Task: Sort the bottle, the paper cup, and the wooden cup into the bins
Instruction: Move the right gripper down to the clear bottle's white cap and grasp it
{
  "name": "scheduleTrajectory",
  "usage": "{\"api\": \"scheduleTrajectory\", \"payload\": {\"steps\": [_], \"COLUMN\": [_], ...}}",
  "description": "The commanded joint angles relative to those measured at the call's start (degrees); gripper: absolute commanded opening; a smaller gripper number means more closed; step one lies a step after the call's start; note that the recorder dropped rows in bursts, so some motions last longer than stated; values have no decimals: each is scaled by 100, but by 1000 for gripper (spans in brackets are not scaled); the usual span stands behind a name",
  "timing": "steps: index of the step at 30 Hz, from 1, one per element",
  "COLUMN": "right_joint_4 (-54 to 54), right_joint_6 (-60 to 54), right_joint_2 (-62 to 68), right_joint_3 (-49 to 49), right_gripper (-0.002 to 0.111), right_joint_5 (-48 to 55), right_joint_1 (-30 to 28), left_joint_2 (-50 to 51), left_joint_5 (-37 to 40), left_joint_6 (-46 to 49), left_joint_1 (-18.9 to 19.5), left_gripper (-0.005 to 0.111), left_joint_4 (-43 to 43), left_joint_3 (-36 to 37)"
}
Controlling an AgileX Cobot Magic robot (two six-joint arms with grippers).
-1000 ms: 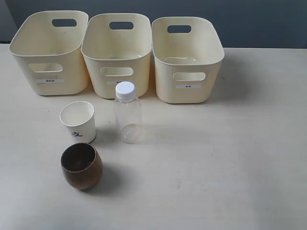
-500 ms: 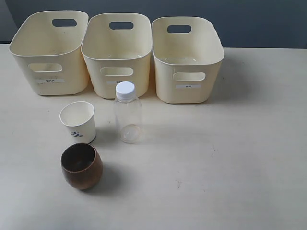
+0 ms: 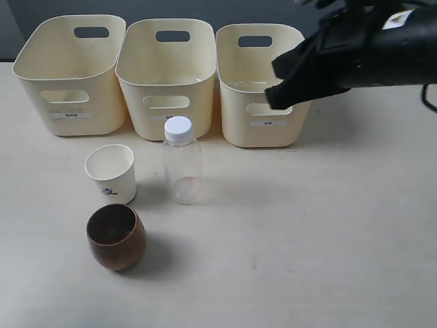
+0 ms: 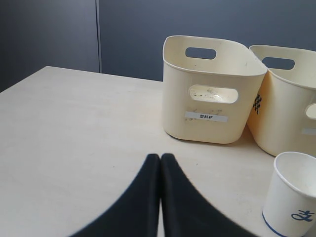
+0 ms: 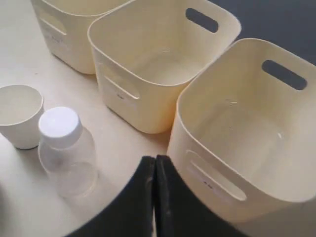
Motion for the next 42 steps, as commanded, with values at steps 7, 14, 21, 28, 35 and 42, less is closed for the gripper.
{"api": "scheduleTrajectory", "payload": {"steps": [7,14,21,28,35,42], "right_joint_4": [105,800,803,803,803,803], "right_joint_6": [-172,-172,-172,-172,-172,-172], "right_joint_2": [1234,1904,2193,2339,2337,2340], "right_joint_3": [-428,-989,-991,-991,-991,-991], "right_gripper": [20,81,81,81,81,81], "right_joint_5": [-995,-914,-876,-877,-1004,-1005], "right_joint_1": [1119,1436,1436,1436,1436,1436], "left_joint_2": [-29,-29,-29,-29,-29,-29], "left_joint_5": [-43,-43,-43,-43,-43,-43], "left_joint_6": [-8,-8,-8,-8,-8,-8], "left_joint_1": [-20,-20,-20,-20,-20,-20], "left_gripper": [0,0,0,0,0,0], "left_joint_4": [6,6,6,6,6,6], "left_joint_3": [-23,-23,-23,-23,-23,-23]}}
